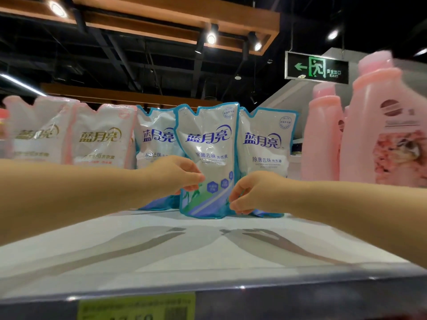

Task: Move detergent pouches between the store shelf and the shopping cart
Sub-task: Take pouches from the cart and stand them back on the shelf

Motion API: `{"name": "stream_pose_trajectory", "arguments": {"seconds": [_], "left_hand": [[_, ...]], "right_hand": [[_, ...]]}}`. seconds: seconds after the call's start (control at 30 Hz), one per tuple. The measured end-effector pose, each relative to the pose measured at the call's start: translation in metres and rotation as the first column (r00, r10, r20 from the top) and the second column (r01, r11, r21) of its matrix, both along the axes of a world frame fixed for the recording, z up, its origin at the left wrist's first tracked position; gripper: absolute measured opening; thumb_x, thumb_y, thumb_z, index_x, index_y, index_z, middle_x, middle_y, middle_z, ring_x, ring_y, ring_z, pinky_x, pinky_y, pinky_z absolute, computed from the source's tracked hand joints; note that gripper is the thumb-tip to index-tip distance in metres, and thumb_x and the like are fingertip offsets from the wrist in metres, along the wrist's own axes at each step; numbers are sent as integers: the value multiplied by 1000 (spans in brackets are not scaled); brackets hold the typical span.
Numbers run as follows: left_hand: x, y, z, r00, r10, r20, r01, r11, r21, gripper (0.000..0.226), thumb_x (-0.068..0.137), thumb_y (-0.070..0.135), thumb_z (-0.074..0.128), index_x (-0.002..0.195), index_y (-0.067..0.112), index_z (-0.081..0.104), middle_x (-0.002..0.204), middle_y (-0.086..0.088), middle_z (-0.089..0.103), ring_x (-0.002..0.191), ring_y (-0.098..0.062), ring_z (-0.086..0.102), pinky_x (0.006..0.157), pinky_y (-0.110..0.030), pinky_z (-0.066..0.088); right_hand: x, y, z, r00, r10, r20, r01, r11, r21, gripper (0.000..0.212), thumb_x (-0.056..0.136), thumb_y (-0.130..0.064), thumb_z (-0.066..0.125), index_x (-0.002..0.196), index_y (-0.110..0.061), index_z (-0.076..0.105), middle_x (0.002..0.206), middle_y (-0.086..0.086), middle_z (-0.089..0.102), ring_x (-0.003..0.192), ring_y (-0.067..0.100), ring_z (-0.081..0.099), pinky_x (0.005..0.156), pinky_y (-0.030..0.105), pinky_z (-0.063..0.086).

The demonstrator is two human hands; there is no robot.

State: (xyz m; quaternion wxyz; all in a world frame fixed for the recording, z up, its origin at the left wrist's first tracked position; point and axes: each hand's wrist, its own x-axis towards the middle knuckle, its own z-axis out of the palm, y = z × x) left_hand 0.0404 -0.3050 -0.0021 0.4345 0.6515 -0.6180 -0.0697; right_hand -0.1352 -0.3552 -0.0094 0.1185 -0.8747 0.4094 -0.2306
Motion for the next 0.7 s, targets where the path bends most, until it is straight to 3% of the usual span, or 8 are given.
{"name": "stream_pose_trajectory", "arguments": {"seconds": [0.2,0.3,0.43,0.6,0.7], "left_hand": [[-48,40,3,990,-99,98,103,994,-41,20,91,22,56,74,17,67,67,4,66,67,-7,60,71,-21,49],[-92,69,3,979,-138,148,151,985,-81,23,92,23,54,73,20,66,67,4,65,59,0,59,65,-16,48],[-179,116,-1,946,-316,71,324,927,-189,23,91,20,54,71,20,66,56,7,60,49,4,55,62,-16,45],[-307,152,-14,813,-582,25,566,778,-275,21,87,11,59,68,17,65,49,6,57,47,1,52,51,-11,43],[-397,163,-33,695,-718,13,699,672,-247,19,83,9,63,67,17,64,57,0,59,53,-5,51,57,-16,44]], "right_hand": [[-39,50,0,995,34,91,-32,999,-18,10,84,-16,64,75,-20,66,72,-3,66,64,6,58,61,11,49],[-83,90,-2,994,22,112,-6,990,-144,13,83,-17,65,72,-23,65,79,-3,66,76,10,59,79,24,51],[-166,155,-10,999,-20,40,34,925,-378,11,83,-21,62,88,-21,72,87,-6,67,84,9,56,75,20,41],[-285,221,-26,985,-103,136,146,925,-352,10,81,-19,64,80,-26,71,81,-9,66,82,7,59,78,22,45],[-368,249,-40,952,-234,198,290,898,-331,10,81,-18,64,85,-21,73,78,-8,65,79,8,59,75,24,45]]}}
